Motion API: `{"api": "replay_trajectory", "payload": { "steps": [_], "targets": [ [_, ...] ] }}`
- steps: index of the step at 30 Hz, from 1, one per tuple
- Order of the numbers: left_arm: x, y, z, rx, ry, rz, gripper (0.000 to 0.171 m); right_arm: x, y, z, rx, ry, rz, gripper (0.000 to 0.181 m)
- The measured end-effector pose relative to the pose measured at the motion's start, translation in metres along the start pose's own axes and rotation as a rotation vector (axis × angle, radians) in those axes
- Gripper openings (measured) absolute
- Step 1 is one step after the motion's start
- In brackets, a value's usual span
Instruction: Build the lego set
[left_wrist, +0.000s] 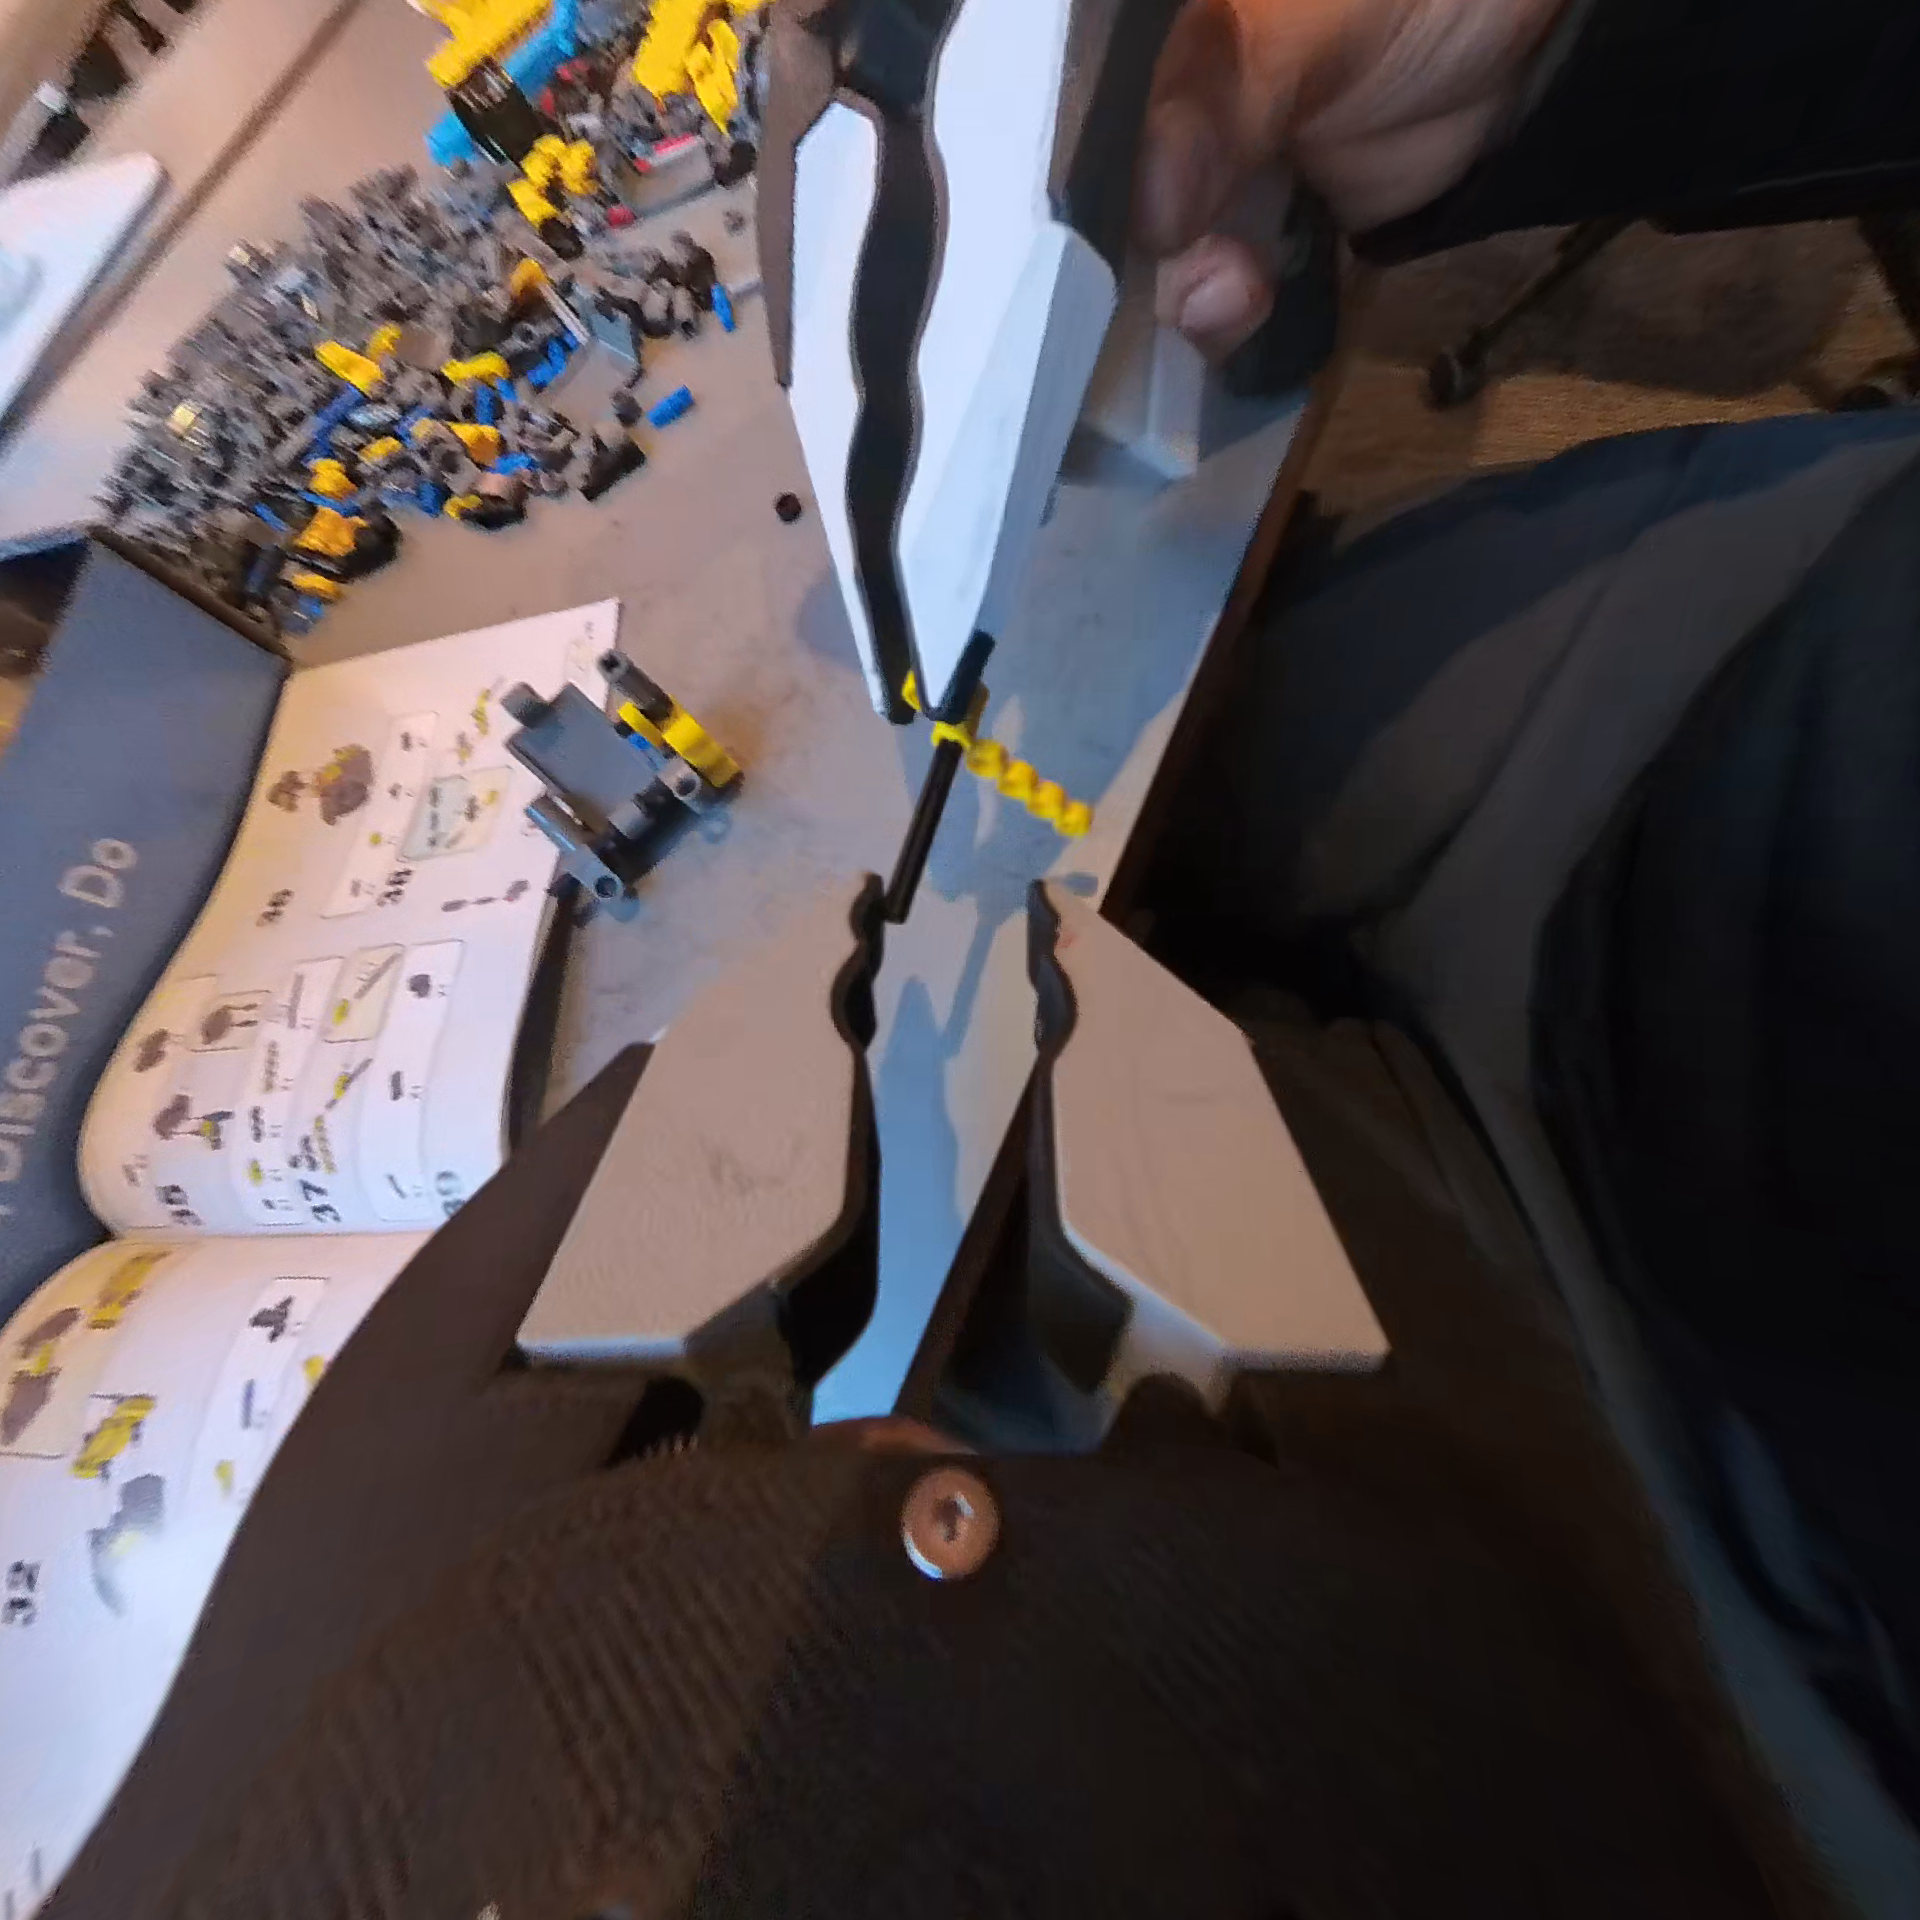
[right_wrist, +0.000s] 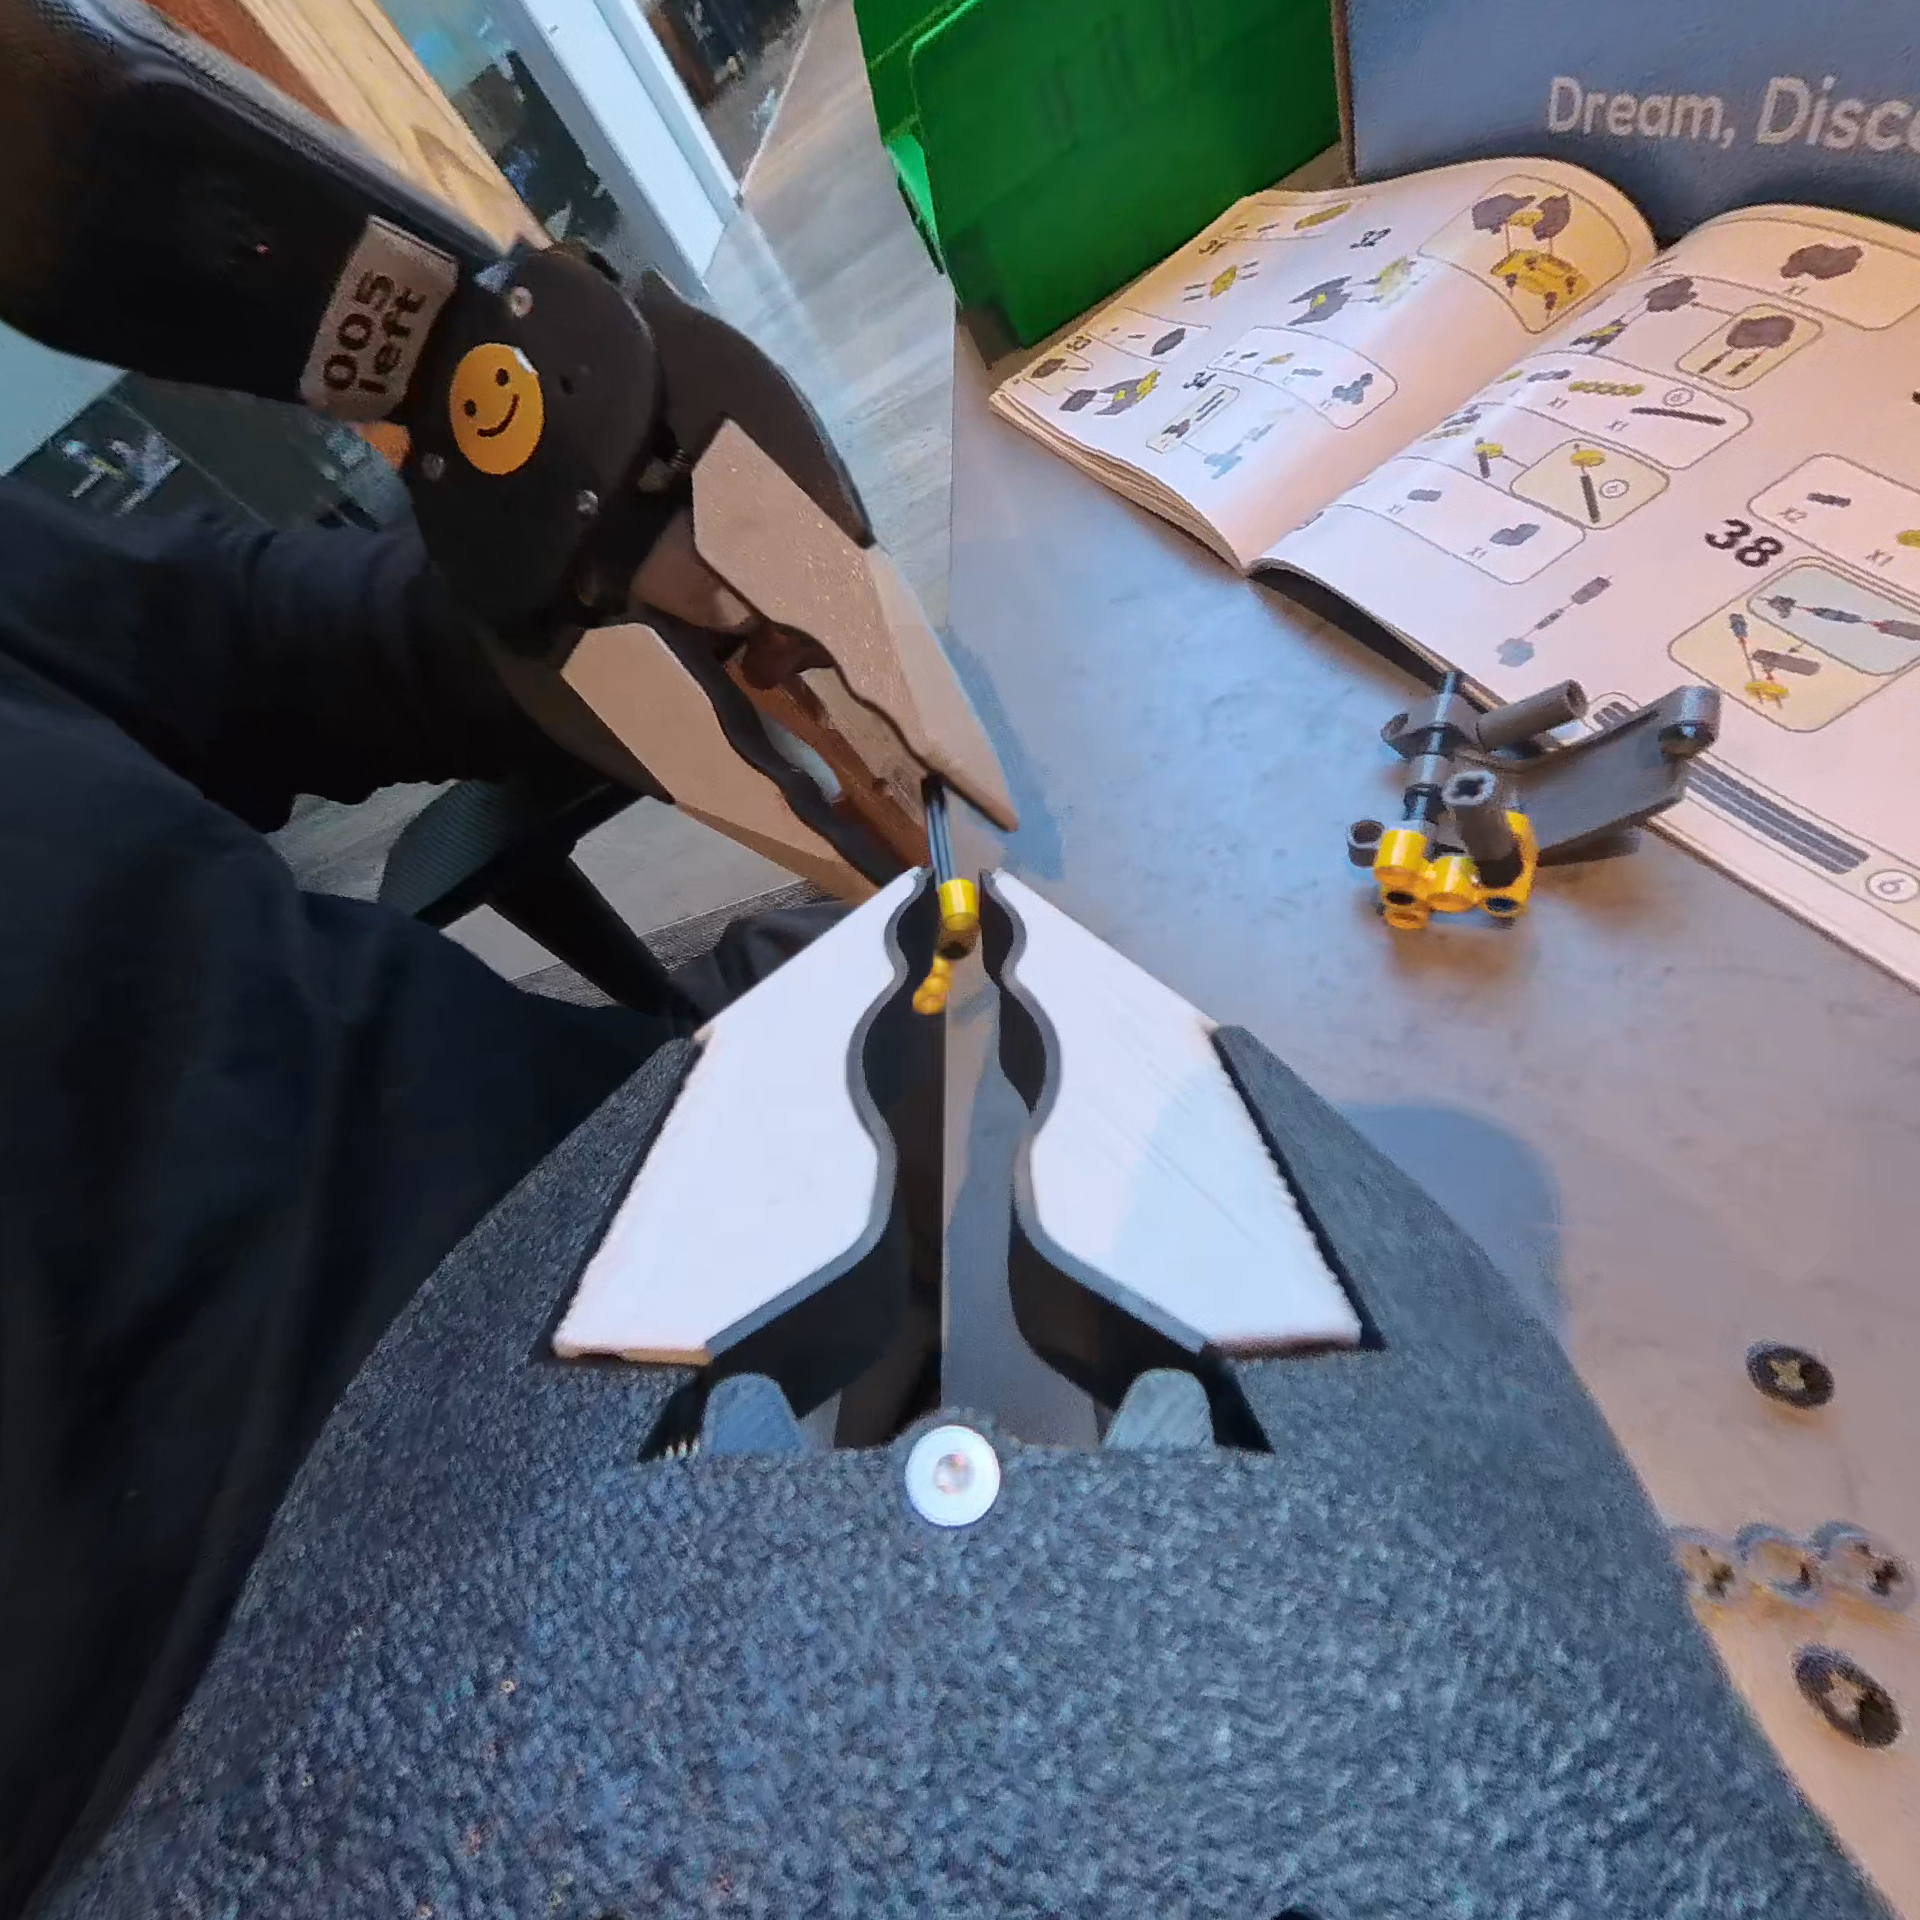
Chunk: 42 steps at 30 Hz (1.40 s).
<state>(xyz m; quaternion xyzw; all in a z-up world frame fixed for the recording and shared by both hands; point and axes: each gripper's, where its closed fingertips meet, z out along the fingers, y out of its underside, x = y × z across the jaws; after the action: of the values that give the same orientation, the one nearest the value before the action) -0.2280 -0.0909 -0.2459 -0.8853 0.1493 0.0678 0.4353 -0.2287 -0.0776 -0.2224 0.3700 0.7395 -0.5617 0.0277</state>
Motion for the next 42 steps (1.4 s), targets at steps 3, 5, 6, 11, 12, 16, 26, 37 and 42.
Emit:
{"api": "replay_trajectory", "payload": {
  "steps": [3, 5, 6, 11, 12, 16, 26, 37, 42],
  "targets": [
    [0.001, 0.005, -0.001, -0.032, 0.018, -0.022, 0.003, -0.006, -0.001, 0.004, -0.016, -0.033, -0.022, 0.007],
    [0.002, 0.011, 0.002, -0.056, 0.019, -0.027, 0.002, -0.003, 0.001, 0.007, -0.044, -0.009, -0.055, 0.007],
    [0.004, 0.011, 0.004, -0.057, 0.024, -0.036, 0.006, -0.003, 0.001, 0.008, -0.049, -0.007, -0.061, 0.007],
    [0.019, 0.002, 0.009, -0.026, 0.080, -0.076, 0.003, -0.012, 0.007, 0.012, -0.067, -0.055, -0.065, 0.006],
    [0.021, 0.001, 0.009, -0.022, 0.084, -0.072, 0.003, -0.015, 0.007, 0.011, -0.060, -0.064, -0.072, 0.006],
    [0.025, -0.005, 0.005, 0.016, 0.030, -0.089, 0.003, -0.025, 0.010, 0.005, -0.054, -0.070, -0.040, 0.009],
    [0.072, -0.013, -0.005, 0.142, 0.070, -0.225, 0.003, -0.068, 0.058, 0.000, -0.117, -0.072, 0.019, 0.016],
    [0.105, -0.010, -0.006, 0.173, 0.125, -0.236, 0.003, -0.092, 0.080, 0.009, -0.107, -0.126, 0.069, 0.012],
    [0.081, -0.019, -0.015, 0.314, 0.145, -0.447, 0.003, -0.084, 0.052, 0.001, 0.037, -0.069, 0.008, 0.025]
  ]
}}
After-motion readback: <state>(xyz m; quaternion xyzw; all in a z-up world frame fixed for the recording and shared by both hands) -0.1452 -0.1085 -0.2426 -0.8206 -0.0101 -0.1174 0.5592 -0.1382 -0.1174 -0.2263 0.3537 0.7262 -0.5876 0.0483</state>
